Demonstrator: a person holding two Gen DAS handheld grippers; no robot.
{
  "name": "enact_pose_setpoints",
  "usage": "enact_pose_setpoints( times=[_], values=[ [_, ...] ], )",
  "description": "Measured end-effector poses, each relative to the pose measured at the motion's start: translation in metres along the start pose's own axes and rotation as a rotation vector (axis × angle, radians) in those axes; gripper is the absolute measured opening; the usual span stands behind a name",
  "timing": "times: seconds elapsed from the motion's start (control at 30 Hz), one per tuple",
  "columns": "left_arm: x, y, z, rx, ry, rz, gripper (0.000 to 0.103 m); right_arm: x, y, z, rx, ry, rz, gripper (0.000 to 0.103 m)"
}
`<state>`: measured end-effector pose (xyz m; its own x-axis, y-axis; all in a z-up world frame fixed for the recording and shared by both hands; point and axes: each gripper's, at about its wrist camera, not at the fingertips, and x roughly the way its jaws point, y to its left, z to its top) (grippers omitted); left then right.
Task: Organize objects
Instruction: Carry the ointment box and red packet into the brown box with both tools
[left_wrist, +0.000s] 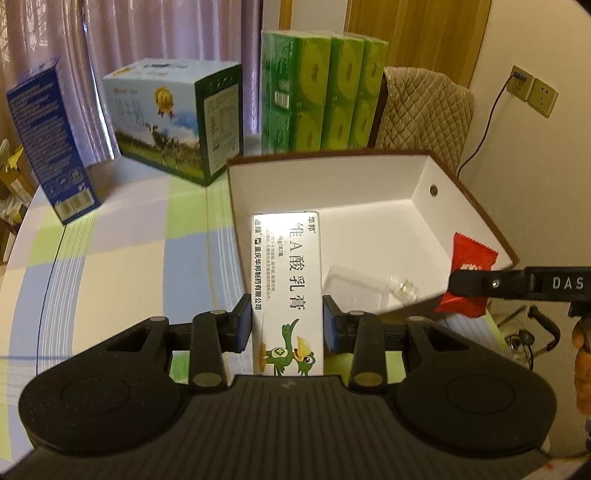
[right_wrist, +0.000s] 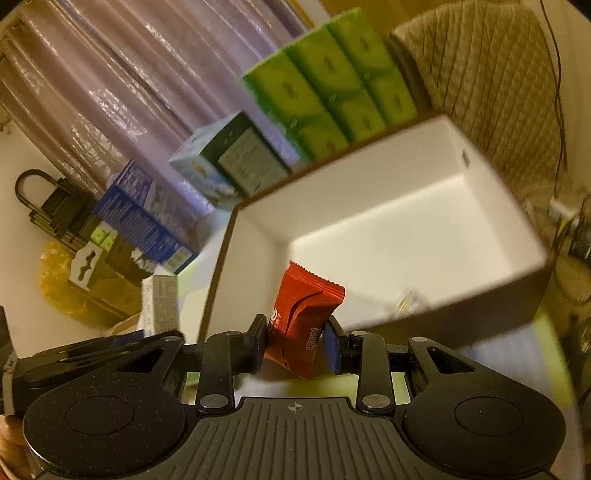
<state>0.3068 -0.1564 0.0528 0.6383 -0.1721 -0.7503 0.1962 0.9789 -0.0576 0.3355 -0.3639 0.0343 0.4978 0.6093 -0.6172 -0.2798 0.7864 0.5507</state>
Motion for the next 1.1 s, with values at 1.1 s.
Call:
enact_pose_setpoints(
  times=[1.1],
  values=[
    [0.132, -0.034, 0.042, -0.038, 0.165, 0.085, 0.033, 0.074, -0.072, 0.059, -0.326, 0.21, -0.261, 0.029]
  ],
)
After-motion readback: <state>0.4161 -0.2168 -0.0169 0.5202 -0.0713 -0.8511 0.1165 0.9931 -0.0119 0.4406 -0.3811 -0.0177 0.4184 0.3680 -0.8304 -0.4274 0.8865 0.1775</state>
